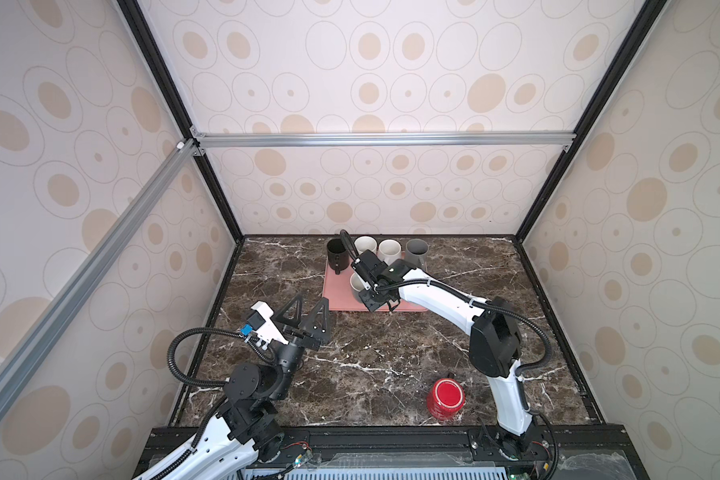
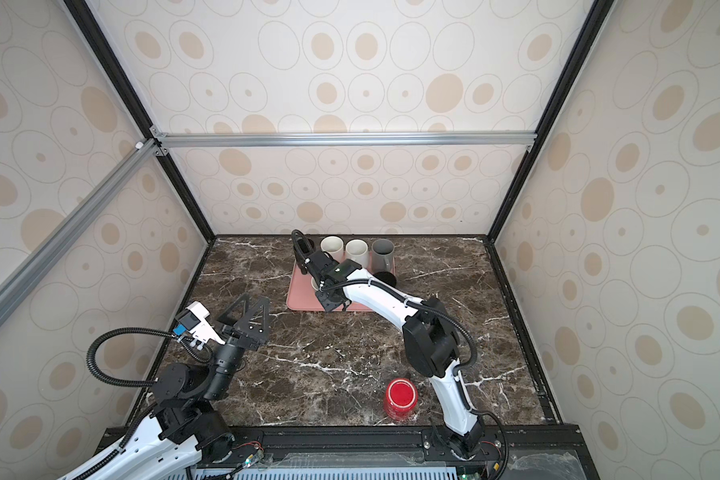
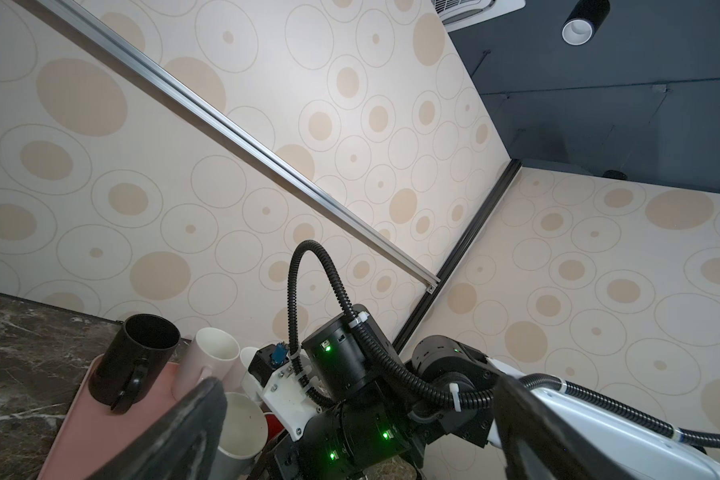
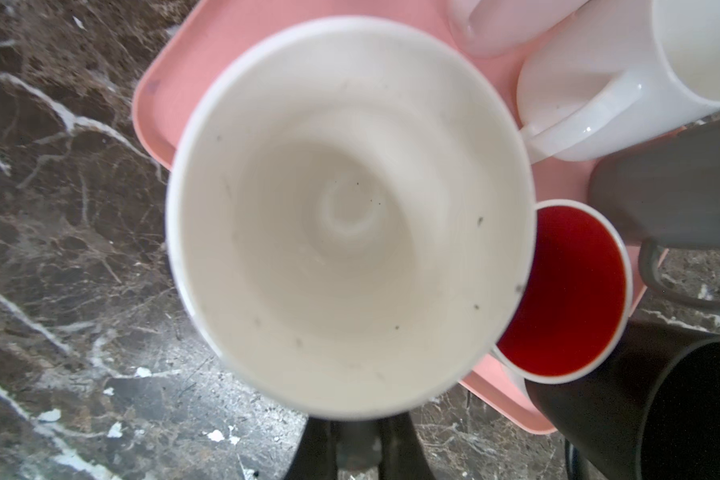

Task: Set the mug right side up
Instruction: 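Carry the upright grey mug onto the pink tray with the right gripper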

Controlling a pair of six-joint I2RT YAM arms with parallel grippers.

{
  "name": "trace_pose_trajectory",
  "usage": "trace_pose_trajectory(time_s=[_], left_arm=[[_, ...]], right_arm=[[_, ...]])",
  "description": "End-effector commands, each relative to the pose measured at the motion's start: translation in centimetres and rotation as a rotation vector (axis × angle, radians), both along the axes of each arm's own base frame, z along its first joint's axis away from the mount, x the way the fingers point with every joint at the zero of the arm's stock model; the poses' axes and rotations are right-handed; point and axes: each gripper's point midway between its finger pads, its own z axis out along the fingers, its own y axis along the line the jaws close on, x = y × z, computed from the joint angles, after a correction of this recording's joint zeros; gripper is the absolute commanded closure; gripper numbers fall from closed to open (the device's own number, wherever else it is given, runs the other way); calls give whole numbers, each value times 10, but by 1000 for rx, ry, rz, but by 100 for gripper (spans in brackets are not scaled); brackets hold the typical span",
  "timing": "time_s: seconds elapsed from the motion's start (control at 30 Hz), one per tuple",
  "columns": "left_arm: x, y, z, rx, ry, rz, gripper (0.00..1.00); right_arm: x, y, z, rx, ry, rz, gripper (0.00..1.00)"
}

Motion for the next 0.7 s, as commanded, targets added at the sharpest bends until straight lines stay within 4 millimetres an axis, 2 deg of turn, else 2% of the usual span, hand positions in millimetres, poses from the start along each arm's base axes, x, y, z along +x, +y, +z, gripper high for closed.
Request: trace_pose_trajectory(time_s=[0.0,0.17,0.43,0.57,0.67], left_arm=[[0,6,0,7,-8,26,1],[0,7,-1,7,-2,28,1],[-1,7,-3,7,2,26,1],[0,4,-3,13,4,19,1],[1,4,-5,15,11,19,1]], right_arm=[[14,-6,7,-34,-43,-16,100],[20,-8,-5,-50,-25,-28,100],[27,-12,-14,-63,-26,-49,100],[29,-10,-13,-53,-30,-48,84],[29,-7,-12,-36,-29,-44,78]])
